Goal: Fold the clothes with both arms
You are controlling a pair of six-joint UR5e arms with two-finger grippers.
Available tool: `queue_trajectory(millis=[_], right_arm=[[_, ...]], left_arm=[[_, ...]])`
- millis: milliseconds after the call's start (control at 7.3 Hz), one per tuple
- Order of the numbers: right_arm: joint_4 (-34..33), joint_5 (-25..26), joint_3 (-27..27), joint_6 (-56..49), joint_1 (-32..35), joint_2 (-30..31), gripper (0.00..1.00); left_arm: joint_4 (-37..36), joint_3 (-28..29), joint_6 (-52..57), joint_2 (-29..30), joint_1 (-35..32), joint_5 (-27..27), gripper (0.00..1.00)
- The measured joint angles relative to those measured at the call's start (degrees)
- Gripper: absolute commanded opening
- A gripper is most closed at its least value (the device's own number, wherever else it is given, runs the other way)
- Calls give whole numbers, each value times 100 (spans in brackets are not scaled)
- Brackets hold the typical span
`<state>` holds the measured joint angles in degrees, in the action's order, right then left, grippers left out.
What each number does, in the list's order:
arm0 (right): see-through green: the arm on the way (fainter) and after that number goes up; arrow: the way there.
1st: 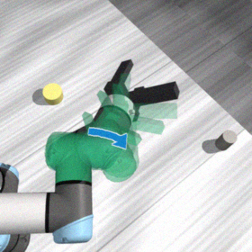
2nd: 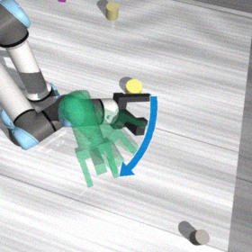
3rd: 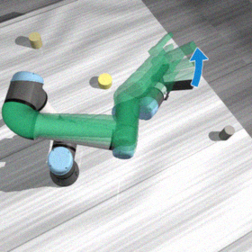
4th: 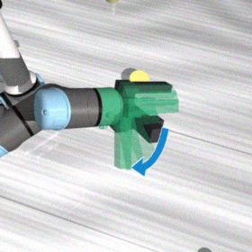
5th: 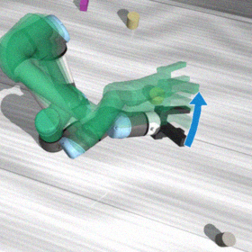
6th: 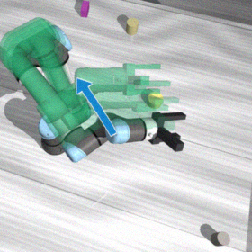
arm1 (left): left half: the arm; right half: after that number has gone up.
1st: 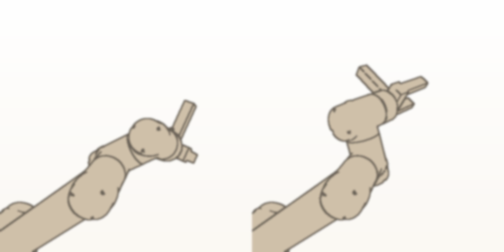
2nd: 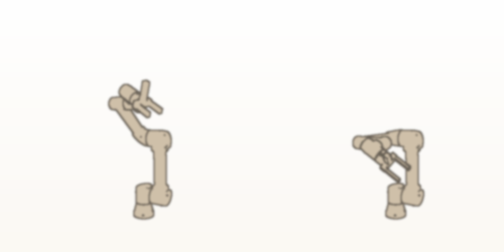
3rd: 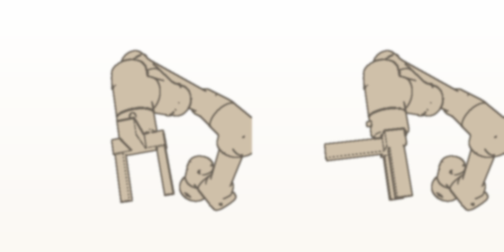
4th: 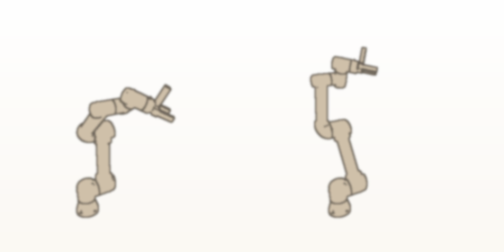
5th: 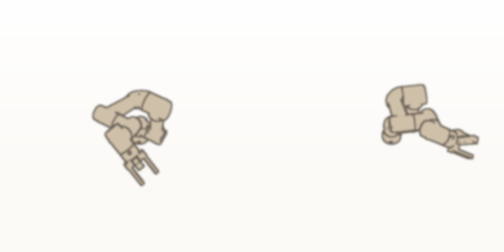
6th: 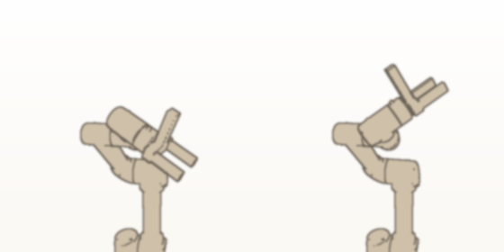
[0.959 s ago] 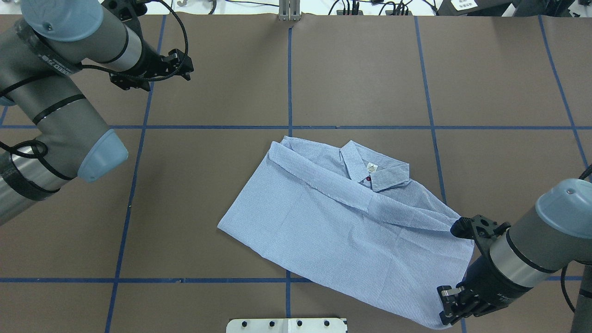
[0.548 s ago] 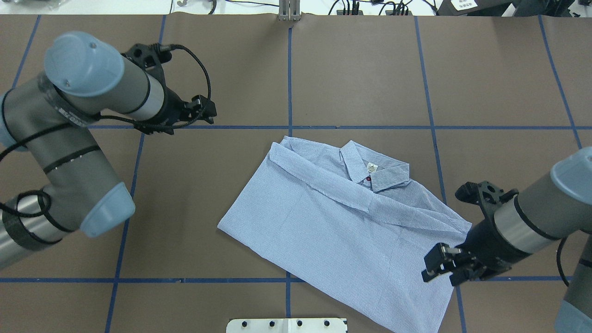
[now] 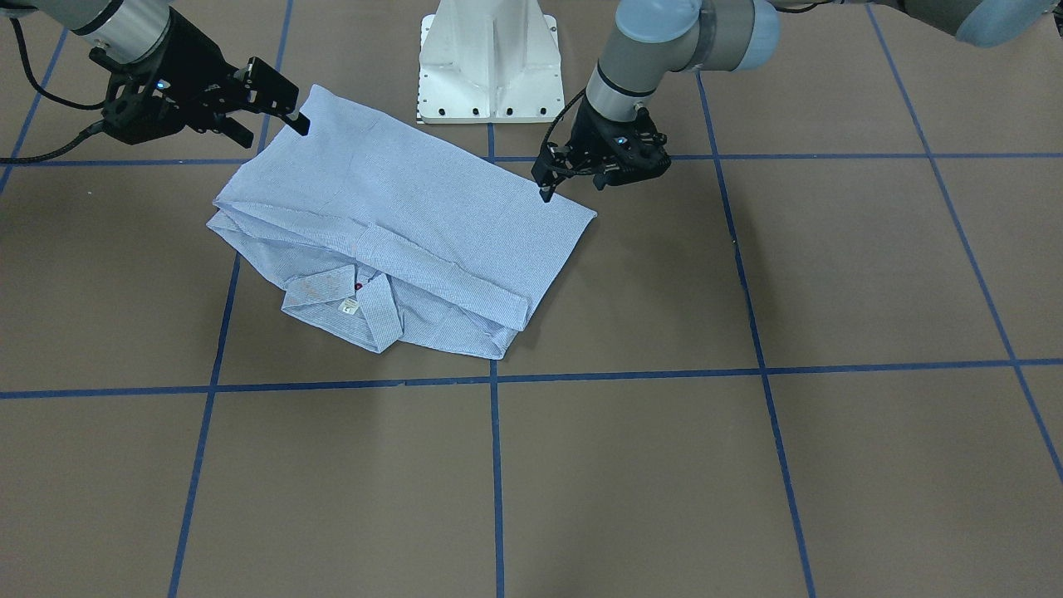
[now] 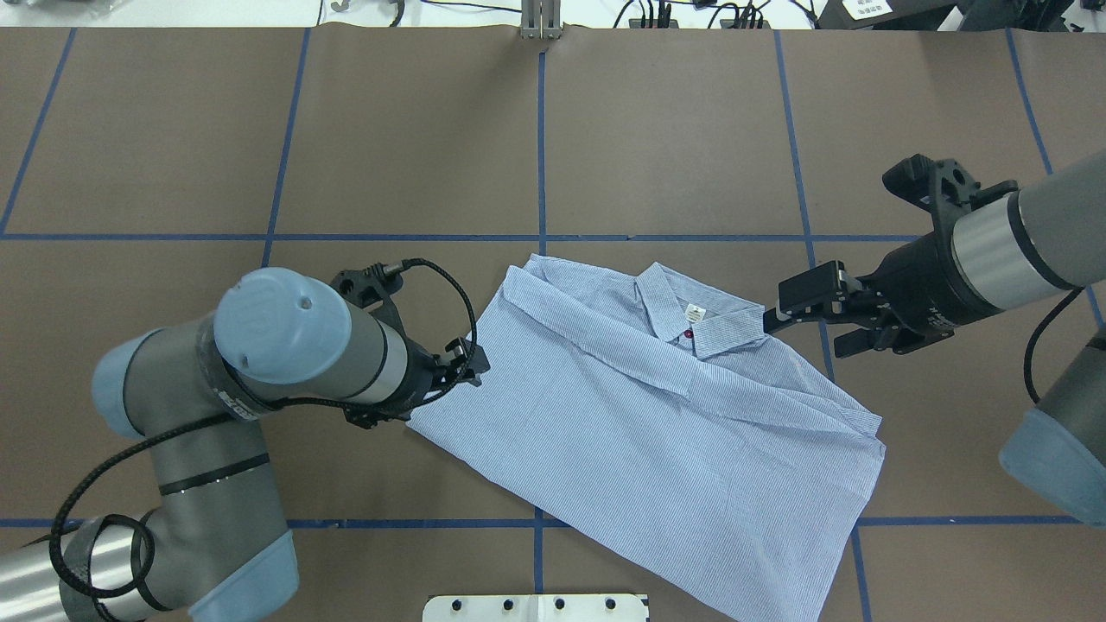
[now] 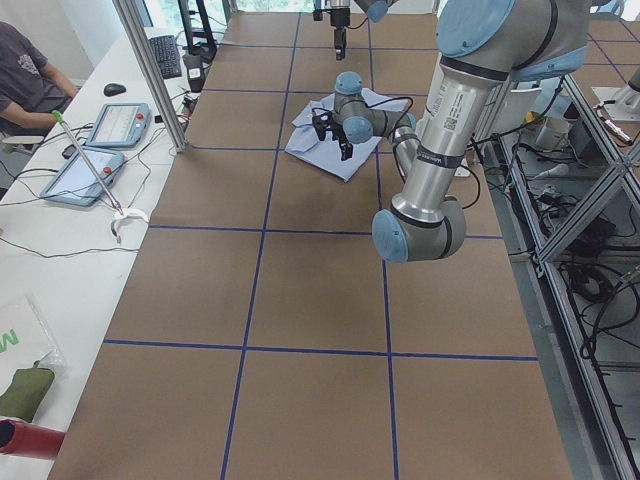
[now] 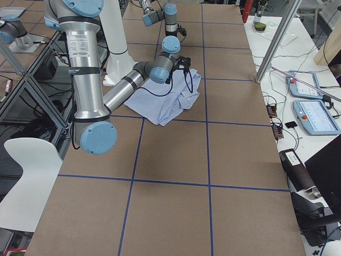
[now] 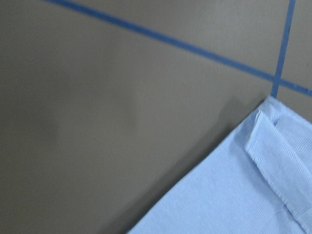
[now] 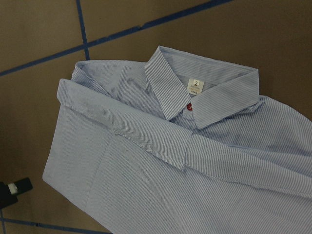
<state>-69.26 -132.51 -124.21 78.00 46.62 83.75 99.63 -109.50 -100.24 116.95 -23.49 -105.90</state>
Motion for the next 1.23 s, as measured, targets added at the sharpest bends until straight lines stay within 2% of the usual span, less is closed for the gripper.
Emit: queue_trajectory(millis=[411, 1233], right_arm=[[0, 163, 8, -7, 90, -143, 100], [0, 177, 27, -4, 102, -148, 100]], left_arm=[[-26, 324, -311, -24, 336, 191, 93], [-241, 537, -417, -23, 262, 540, 85]])
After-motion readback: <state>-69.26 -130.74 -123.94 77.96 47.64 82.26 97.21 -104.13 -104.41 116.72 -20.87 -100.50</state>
